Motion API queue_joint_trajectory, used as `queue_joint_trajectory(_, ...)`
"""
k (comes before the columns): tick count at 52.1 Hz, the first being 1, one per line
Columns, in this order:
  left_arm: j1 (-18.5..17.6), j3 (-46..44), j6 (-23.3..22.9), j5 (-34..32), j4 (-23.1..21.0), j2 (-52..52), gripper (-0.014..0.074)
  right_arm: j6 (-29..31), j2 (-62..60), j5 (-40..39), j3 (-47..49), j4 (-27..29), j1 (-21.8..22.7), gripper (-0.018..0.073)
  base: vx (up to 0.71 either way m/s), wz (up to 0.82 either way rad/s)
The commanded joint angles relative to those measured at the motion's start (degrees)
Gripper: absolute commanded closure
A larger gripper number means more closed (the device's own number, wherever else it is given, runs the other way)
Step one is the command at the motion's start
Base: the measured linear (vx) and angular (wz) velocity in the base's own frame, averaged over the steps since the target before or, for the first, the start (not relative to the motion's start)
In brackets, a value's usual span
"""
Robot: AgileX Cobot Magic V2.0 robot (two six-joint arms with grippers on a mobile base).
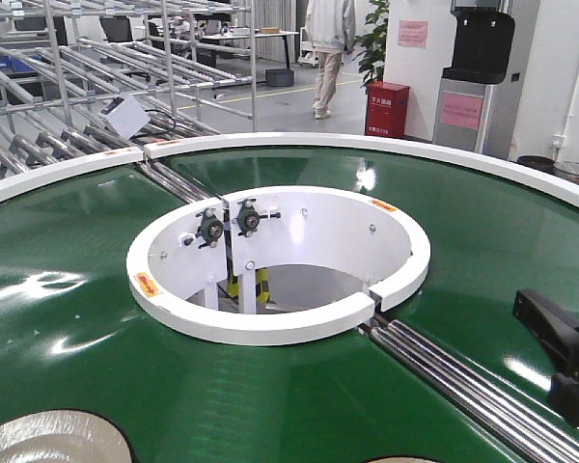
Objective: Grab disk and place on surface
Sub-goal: 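Lower the left gripper to the rim of a cream plate on the conveyor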
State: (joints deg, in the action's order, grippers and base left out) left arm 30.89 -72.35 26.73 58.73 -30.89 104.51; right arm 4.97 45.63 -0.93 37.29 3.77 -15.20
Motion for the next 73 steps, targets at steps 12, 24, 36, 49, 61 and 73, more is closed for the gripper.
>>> queue_joint_trajectory(12,-0.3,-1.6,0.1,-5.0,-7.4,-2.7,0.0274,1.1,-0.5,-3.0,2.0,-0.5,0.1,0.0009,0.0,0.0)
queue_joint_trajectory(24,-0.3,-1.8,11.6,-3.8,-9.2,-2.7,0.0214,1.1,-0.5,-3.0,2.0,-0.5,0.1,0.0009,0.0,0.0)
queue_joint_trajectory(36,-0.3,-1.8,13.5,-4.4,-9.1,-0.8,0.0083,1.1,-0.5,-2.9,2.0,-0.5,0.1,0.0009,0.0,0.0)
queue_joint_trajectory(49,-0.3,-4.8,18.8,2.8,-11.6,4.1,0.0073,1.1,-0.5,-2.0,2.0,-0.5,0.1,0.0009,0.0,0.0)
queue_joint_trajectory(61,-0.3,-14.5,19.1,7.7,-12.7,4.0,0.0073,1.1,-0.5,-1.2,2.0,-0.5,0.1,0.0009,0.0,0.0)
queue_joint_trajectory(73,-0.3,-15.0,21.9,12.0,-13.7,7.2,0.0073,1.1,-0.5,-0.8,2.0,-0.7,0.1,0.0009,0.0,0.0)
